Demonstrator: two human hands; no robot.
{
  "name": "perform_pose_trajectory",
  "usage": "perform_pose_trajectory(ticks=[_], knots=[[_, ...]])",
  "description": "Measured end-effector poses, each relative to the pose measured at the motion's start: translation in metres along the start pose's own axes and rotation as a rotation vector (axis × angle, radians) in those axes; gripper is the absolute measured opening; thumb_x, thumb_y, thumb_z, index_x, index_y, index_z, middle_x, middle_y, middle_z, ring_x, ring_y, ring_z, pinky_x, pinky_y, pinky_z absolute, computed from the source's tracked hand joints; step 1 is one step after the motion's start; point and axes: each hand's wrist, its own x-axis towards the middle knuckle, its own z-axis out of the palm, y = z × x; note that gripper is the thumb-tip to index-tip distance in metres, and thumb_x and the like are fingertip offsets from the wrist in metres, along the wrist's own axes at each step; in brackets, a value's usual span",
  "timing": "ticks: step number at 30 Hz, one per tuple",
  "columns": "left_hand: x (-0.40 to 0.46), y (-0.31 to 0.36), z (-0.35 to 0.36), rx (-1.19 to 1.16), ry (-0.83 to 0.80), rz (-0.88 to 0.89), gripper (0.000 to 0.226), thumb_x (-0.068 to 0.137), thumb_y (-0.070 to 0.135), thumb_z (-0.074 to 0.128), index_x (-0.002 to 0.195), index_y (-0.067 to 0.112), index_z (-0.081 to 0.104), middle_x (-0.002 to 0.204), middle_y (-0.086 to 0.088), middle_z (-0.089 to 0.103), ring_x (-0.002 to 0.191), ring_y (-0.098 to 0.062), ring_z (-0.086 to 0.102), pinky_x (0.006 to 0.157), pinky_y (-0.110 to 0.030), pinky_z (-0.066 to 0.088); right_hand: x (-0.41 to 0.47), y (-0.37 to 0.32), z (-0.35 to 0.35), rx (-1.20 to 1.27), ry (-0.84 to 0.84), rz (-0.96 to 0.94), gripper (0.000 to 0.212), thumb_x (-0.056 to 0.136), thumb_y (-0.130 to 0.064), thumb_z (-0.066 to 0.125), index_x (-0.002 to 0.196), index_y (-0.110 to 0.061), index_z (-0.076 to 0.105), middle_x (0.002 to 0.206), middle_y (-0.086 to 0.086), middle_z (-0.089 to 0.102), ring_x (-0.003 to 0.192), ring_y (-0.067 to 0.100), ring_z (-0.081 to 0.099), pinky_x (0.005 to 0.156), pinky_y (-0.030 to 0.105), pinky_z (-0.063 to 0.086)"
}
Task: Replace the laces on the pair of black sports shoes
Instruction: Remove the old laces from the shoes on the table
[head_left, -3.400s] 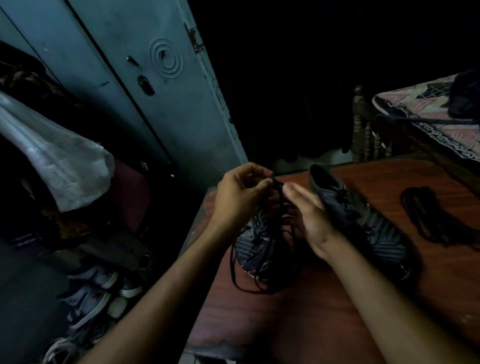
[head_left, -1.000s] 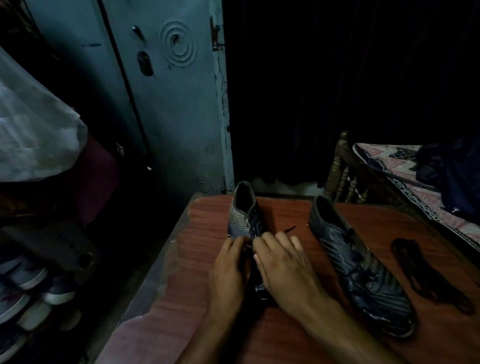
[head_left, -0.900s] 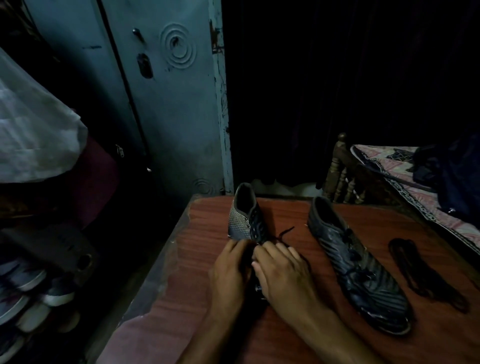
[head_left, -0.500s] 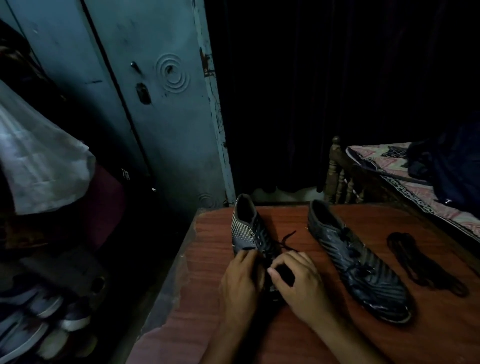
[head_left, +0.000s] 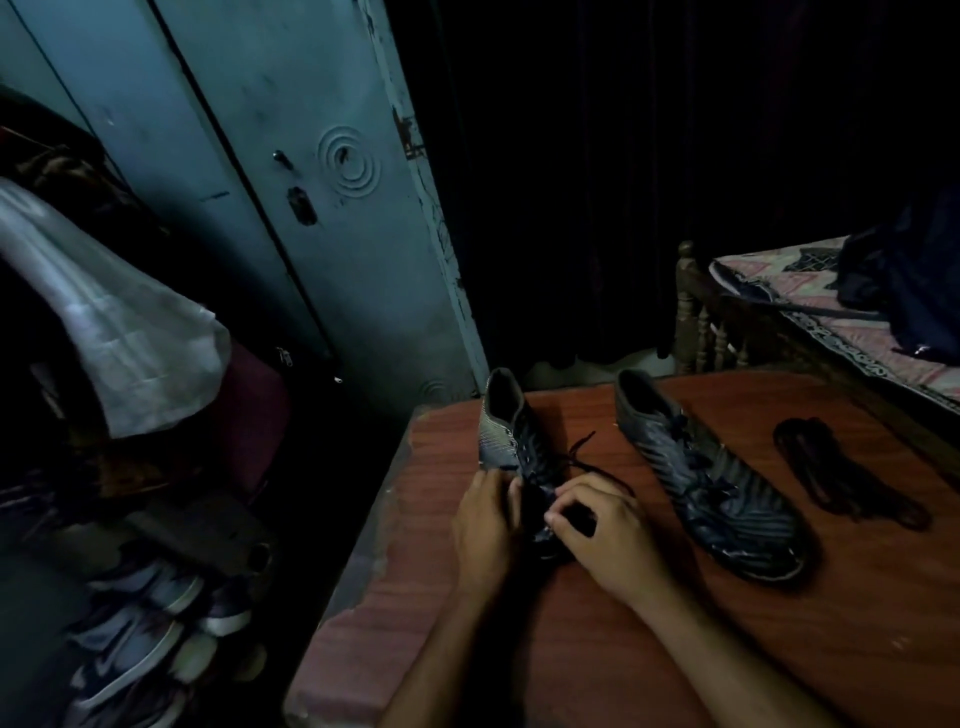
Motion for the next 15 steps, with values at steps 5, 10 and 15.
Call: perform_pose_trajectory(ticks=[5,10,15], knots=[[-0.006,0.003,-0.007,-0.219,-0.072,0.031,0.022,0.103,0.034,0.045,0.090,0.019,0.056,0.087,0.004,0.055,0.083,-0.011,0.054,0.076,-0.034,0.045,-0.001,-0.002,0.003,0.003,-0.031,0.038,0.017,0.083,-0.028,0.080,0.090,-0.021,0.066,0.094,-0.012,0.059,0.087,0.005,0.058,0.077,0.027,0.052],[-0.006,-0.002,-0.017,-0.502,-0.228,-0.084,0.018,0.099,0.034,0.057,0.092,0.017,0.058,0.092,-0.018,0.058,0.087,-0.018,0.055,0.080,-0.042,0.043,0.001,-0.001,0.002,0.052,-0.057,0.102,0.014,0.090,-0.027,0.073,0.100,-0.021,0.067,0.102,-0.012,0.060,0.092,0.006,0.059,0.079,0.026,0.053],[-0.011,0.013,-0.021,-0.400,-0.221,0.055,0.013,0.099,0.017,0.057,0.086,0.018,0.061,0.090,0.001,0.062,0.089,-0.015,0.060,0.081,-0.029,0.046,0.022,-0.007,-0.003,0.203,-0.058,0.374,0.034,0.100,-0.035,0.057,0.087,-0.007,0.073,0.085,0.005,0.070,0.080,0.018,0.064,0.067,0.021,0.044]])
